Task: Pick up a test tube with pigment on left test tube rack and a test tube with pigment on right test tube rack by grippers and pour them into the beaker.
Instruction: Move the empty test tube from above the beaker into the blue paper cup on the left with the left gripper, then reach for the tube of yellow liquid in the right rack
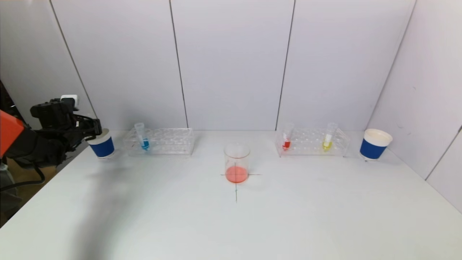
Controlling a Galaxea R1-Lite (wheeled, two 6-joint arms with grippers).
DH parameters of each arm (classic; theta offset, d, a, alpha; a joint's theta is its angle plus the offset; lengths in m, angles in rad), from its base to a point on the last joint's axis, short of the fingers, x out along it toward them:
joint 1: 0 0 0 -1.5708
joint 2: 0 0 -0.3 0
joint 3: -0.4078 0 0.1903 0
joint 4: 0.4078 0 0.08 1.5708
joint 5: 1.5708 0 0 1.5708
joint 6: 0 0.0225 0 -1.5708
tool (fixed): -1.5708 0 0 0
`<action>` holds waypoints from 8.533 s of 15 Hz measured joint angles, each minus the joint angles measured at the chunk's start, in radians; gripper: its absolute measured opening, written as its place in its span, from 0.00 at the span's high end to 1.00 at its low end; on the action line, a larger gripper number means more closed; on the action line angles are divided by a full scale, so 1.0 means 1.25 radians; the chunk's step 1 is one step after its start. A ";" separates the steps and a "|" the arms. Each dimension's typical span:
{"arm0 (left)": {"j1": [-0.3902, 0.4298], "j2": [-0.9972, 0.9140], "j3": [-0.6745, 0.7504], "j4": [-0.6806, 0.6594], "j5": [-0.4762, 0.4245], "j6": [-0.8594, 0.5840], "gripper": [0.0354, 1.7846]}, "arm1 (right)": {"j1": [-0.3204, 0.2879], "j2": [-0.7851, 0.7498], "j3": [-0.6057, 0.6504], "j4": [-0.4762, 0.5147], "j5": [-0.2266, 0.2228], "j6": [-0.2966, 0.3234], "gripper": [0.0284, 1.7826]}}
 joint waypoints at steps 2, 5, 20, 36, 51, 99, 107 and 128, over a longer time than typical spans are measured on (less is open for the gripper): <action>0.000 0.000 0.002 -0.001 0.000 0.000 0.76 | 0.000 0.000 0.000 0.000 0.000 0.000 0.01; 0.000 -0.001 0.004 -0.001 0.000 0.000 0.76 | 0.000 0.000 0.000 0.000 0.000 0.000 0.01; -0.001 0.005 0.012 -0.058 0.000 0.001 0.31 | 0.000 0.000 0.000 0.000 0.000 0.000 0.01; -0.117 -0.290 0.269 -0.063 -0.035 -0.005 0.01 | 0.000 0.000 0.000 0.000 0.000 0.000 0.01; -0.231 -1.072 0.830 0.095 -0.038 0.009 0.01 | 0.000 0.000 0.000 0.000 0.000 0.000 0.01; -0.234 -1.792 1.011 0.668 0.011 -0.064 0.01 | 0.001 0.332 -0.453 0.005 0.038 -0.055 0.01; -0.234 -1.792 1.011 0.668 0.011 -0.065 0.01 | -0.006 0.768 -0.673 -0.070 0.036 -0.060 0.01; -0.234 -1.792 1.011 0.668 0.011 -0.065 0.01 | 0.015 1.615 -0.473 -1.070 0.033 -0.028 0.01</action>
